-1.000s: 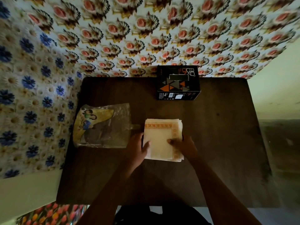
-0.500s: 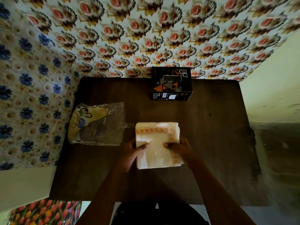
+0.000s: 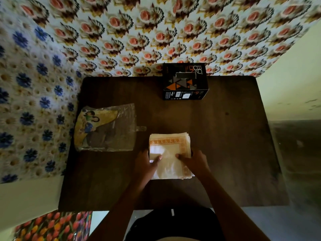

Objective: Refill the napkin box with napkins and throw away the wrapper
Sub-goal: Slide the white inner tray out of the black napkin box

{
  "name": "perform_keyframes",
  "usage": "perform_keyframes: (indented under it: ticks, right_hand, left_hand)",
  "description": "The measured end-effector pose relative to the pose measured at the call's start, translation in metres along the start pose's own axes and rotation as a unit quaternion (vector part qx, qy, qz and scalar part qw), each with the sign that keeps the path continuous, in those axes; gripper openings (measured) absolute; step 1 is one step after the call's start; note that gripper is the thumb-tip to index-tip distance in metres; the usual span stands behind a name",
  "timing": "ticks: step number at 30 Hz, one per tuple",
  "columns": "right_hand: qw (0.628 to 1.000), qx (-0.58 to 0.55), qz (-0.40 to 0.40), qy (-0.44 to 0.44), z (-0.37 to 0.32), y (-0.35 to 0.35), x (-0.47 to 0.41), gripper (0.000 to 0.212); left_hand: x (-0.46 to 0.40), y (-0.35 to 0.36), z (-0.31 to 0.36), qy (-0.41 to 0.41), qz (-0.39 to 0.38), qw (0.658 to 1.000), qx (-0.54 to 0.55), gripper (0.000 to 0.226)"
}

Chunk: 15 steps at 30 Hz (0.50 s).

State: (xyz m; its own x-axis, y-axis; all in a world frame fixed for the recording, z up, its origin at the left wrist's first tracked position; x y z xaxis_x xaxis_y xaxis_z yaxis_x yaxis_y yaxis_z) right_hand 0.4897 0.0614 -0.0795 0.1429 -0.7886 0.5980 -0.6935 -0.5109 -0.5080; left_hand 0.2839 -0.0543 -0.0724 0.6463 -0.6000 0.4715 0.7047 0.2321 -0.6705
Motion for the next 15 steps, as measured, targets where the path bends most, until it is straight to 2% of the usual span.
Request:
perform_keyframes:
  ticks: [2,4,7,10,15]
  right_hand:
    - [1.0,0.009,0.009,-0.019,-0.008,-0.004,0.002,0.048]
    - [0.999,-0.007,0.025,-0.041,-0.02,-0.015,-0.001,0.046]
    - [0.994,-0.054,0.074,-0.052,-0.041,-0.042,-0.013,0.034]
    - [0.988,-0.099,0.11,-0.052,-0.062,-0.073,-0.04,0.024]
    - [0.978,-0.13,0.162,-0.028,-0.099,-0.122,-0.103,0.023]
  left_hand:
    - [-0.001,-0.005,0.005,0.016,0.032,0.998,-0.045,0.057]
    - [-0.004,-0.013,0.018,0.047,0.072,0.996,-0.035,0.066]
    - [-0.012,-0.026,0.054,0.114,0.123,0.986,0.027,0.061]
    - [-0.035,-0.029,0.108,0.175,0.143,0.973,0.04,0.055]
    - [-0.1,-0.026,0.181,0.19,0.155,0.967,0.063,0.055]
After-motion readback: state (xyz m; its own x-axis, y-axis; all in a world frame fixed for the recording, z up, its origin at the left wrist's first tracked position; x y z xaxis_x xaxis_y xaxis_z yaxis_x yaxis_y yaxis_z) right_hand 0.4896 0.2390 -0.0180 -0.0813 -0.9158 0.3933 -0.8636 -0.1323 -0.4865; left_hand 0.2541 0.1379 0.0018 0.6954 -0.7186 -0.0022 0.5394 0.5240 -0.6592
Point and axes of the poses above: each hand's wrist, its own x-axis away from the middle knuckle, its own y-axis out of the palm, z = x × y, the point moved 8 cm from there along -x, towards the middle knuckle, and after that the axes turned 5 degrees about z, right-handed, at the moved point
